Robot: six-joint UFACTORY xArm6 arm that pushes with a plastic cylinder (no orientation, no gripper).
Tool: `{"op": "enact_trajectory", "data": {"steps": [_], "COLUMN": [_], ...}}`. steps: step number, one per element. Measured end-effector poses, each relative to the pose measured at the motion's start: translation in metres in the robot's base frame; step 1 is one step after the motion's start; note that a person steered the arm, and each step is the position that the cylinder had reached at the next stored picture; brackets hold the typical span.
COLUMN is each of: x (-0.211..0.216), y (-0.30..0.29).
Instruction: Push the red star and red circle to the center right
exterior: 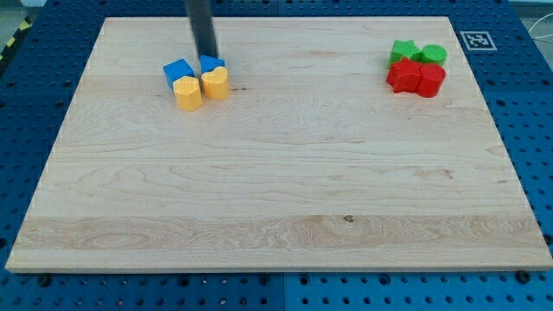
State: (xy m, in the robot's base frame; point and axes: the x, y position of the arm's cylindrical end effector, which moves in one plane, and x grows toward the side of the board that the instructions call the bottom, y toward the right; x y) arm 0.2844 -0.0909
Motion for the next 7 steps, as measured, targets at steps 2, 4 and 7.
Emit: {"op": "enact_trajectory", "data": {"steps": [2,4,7], "x": [-0.014,-0.003,0.049], "y": [0.072,0.151,0.268]}}
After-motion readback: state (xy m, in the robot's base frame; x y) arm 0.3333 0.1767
